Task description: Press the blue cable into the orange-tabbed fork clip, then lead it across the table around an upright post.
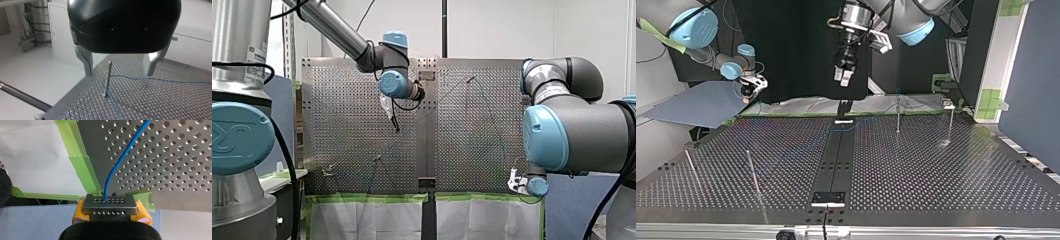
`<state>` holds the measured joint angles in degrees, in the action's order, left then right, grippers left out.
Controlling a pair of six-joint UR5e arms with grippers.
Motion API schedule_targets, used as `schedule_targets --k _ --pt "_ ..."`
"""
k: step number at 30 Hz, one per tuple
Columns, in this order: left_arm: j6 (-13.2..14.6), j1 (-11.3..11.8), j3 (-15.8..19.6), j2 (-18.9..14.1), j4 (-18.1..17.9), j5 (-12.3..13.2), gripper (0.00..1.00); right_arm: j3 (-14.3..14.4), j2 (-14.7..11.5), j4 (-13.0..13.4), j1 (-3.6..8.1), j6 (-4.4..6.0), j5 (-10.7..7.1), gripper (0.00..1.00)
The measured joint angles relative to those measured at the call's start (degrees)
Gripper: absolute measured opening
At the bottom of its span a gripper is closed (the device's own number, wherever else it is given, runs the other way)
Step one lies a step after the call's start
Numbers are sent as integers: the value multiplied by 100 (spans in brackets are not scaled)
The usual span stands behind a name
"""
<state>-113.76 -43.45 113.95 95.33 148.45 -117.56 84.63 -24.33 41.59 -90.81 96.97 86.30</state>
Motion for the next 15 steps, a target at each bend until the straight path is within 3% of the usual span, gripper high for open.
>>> schedule_targets --k 7,15 --pt "-164 45 393 124 -321 -46 100 -1 1 -1 -1 0 -21 0" --pt "-251 92 877 580 -798 -81 100 -1 0 -1 -1 -1 -24 0"
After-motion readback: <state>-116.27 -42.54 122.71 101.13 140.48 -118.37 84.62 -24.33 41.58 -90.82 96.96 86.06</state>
